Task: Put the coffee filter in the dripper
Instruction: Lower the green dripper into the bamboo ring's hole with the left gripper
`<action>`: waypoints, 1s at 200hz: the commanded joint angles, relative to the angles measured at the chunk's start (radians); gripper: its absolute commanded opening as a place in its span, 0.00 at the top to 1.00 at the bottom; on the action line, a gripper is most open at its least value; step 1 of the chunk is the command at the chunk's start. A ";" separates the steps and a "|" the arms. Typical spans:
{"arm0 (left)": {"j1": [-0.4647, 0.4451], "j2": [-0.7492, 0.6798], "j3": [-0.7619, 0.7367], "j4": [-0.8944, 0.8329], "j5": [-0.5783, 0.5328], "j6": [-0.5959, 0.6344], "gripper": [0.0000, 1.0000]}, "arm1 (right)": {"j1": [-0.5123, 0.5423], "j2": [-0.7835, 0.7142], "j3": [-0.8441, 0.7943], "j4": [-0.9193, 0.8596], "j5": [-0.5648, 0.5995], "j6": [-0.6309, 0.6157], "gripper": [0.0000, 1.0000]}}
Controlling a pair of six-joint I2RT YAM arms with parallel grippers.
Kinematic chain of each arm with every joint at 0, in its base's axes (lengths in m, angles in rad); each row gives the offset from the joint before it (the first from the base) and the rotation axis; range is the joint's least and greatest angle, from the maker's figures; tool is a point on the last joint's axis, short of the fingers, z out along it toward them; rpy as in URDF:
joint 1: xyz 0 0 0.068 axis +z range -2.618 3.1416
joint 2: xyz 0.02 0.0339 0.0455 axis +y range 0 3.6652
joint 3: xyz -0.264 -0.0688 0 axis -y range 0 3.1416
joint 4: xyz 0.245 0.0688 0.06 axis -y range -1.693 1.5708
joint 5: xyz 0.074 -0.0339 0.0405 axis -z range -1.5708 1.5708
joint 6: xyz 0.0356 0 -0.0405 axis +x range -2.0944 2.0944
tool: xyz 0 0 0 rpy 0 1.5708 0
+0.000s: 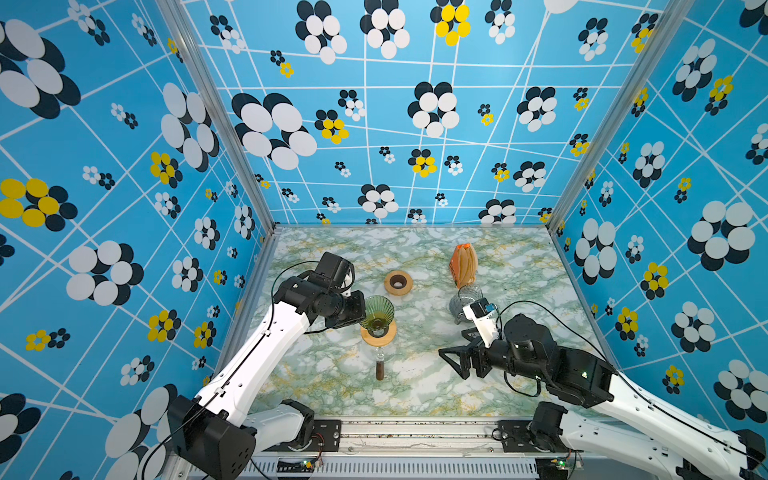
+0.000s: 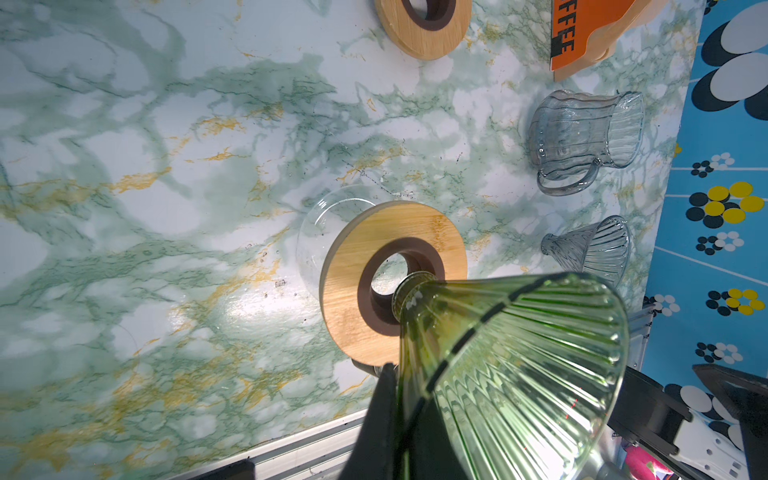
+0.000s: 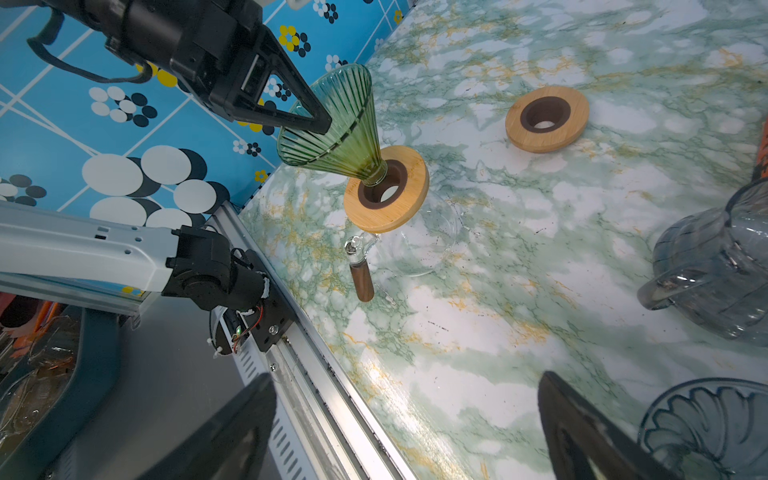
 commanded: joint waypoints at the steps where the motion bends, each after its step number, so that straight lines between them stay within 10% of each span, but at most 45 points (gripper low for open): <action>1: -0.005 0.009 0.004 0.025 -0.007 0.014 0.91 | -0.004 0.000 0.017 -0.010 0.004 0.013 0.01; 200: -0.006 0.029 -0.066 0.070 0.013 0.007 0.91 | -0.004 0.021 0.034 -0.011 0.003 0.012 0.01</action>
